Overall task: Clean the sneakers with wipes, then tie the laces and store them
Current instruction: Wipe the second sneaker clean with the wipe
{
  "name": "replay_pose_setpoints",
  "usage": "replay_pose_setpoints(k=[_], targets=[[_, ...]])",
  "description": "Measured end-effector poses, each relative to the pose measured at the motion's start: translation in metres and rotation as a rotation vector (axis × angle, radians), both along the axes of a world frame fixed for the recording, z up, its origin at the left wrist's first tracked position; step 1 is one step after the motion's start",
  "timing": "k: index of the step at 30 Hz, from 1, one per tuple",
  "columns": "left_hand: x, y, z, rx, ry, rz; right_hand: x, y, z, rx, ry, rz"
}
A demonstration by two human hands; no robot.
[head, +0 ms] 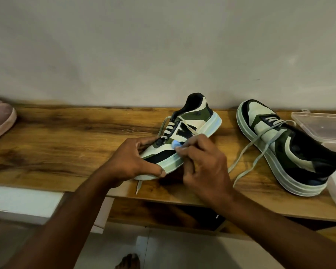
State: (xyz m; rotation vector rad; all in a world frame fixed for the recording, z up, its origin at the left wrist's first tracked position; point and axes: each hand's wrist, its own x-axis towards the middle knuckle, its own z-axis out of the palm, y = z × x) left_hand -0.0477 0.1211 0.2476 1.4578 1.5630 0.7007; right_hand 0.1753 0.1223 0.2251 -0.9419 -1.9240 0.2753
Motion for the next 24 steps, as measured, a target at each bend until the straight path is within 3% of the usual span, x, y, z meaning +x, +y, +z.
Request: replay_pose_setpoints(k=[4, 9, 15, 21, 24], targets=[[0.002, 0.0, 0.002, 0.001, -0.017, -0.006, 0.001, -0.002, -0.001, 0.037, -0.069, 0.106], [-0.003, 0.002, 0.0, -0.017, -0.057, -0.012, 0.021, 0.042, -0.001, -0.076, 0.159, -0.144], [-0.007, 0.005, 0.005, -0.043, -0.113, -0.028, 0.006, 0.044, -0.001, -0.051, 0.143, -0.092], [0.014, 0.002, 0.008, 0.43, 0.352, 0.087, -0.003, 0.047, 0.003, -0.057, 0.111, -0.079], [0.026, 0.002, 0.003, 0.542, 0.55, 0.03, -0.006, 0.048, 0.005, -0.064, 0.113, -0.084]])
